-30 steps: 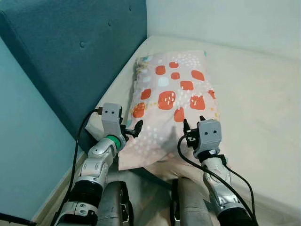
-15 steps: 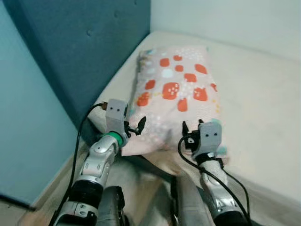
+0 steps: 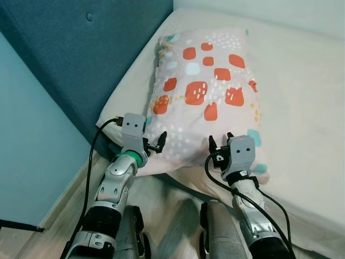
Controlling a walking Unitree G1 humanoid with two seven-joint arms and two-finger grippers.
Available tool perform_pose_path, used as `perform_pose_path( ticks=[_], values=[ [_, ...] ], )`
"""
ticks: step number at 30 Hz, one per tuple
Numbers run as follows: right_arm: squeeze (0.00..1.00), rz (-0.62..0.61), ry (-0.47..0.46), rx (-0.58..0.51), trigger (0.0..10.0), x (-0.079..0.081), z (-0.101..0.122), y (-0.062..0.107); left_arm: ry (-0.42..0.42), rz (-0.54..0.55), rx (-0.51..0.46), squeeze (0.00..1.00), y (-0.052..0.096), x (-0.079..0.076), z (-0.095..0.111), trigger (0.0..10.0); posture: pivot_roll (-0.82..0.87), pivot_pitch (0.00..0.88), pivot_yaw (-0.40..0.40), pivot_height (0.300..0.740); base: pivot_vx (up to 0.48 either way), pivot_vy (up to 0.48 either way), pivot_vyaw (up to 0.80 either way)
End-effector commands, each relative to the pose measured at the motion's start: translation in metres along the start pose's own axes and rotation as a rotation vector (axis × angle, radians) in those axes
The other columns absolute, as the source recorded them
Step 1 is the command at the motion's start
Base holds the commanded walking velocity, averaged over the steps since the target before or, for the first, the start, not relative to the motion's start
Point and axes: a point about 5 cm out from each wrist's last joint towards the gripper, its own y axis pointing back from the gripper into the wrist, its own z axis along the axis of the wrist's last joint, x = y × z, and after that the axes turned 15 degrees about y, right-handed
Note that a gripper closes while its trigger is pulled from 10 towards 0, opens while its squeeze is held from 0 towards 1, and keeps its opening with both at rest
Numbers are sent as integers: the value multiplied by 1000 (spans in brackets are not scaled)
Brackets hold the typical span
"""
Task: Clean up the room
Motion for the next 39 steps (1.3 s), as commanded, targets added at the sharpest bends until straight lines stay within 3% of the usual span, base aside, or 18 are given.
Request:
perform_pose_path(
  ticks=[1,2,3,9,11,13,15,17,19,25,26,29,31,34,35,37,38,39],
  values=[
    [0,2,25,-3,10000,1,0,3,24,22,22,0,2,5,-8,10000,-70,62,61,625,0,0,0],
    [0,-5,53,-16,10000,0,1,3,42,25,18,0,0,7,-7,10000,-72,62,61,625,0,0,0],
    [0,-17,82,-28,10000,-2,3,3,70,26,12,1000,-2,8,-4,10000,-78,62,60,625,0,0,0],
    [0,-93,155,-48,10000,-21,7,3,217,-18,50,1000,-7,18,0,10000,-97,70,57,625,0,0,0],
    [0,-99,161,-52,10000,-23,8,3,235,-27,58,1000,-7,19,0,10000,-97,70,57,625,0,0,0],
    [0,-182,198,-64,10000,-43,14,0,273,-43,104,1000,-11,22,-7,10000,-120,90,48,625,0,0,0],
    [0,-220,207,-72,10000,-53,18,-2,283,-41,125,1000,-14,23,-11,10000,-130,99,47,625,0,0,0],
    [0,-220,207,-72,10000,-53,18,-2,283,-41,125,1000,-14,23,-11,10000,-130,99,47,625,0,0,0],
    [0,-283,198,-93,10000,-71,27,-3,310,-36,151,1000,-21,18,-17,10000,-170,127,45,625,0,0,0],
    [0,-314,193,-108,10000,-86,35,1,323,-49,179,1000,-30,3,-21,10000,-200,148,37,625,0,0,0],
    [0,-312,194,-104,10000,-86,35,3,324,-60,209,0,-31,-3,-26,10000,-206,154,35,625,0,0,0],
    [0,-311,195,-100,10000,-86,35,4,327,-69,232,0,-32,-6,-29,10000,-206,154,35,625,0,0,0],
    [0,-299,191,-91,10000,-81,34,7,278,-135,333,0,-28,-18,-46,10000,-213,164,35,625,0,0,0],
    [0,-292,187,-88,10000,-79,34,8,221,-160,366,0,-27,-23,-52,10000,-213,168,35,625,0,0,0],
    [0,-280,179,-84,10000,-75,34,8,108,-166,379,0,-27,-28,-56,6392,-212,169,35,625,0,0,0],
    [0,-276,176,-82,10000,-74,35,8,71,-162,377,0,-27,-29,-56,6392,-212,169,35,625,0,0,0],
    [0,-273,174,-82,10000,-73,35,8,42,-157,365,0,-28,-30,-55,0,-210,169,35,625,0,0,0],
    [0,-273,174,-82,10000,-73,35,8,42,-157,365,0,-28,-30,-55,0,-210,169,35,625,0,0,0]
  ],
)
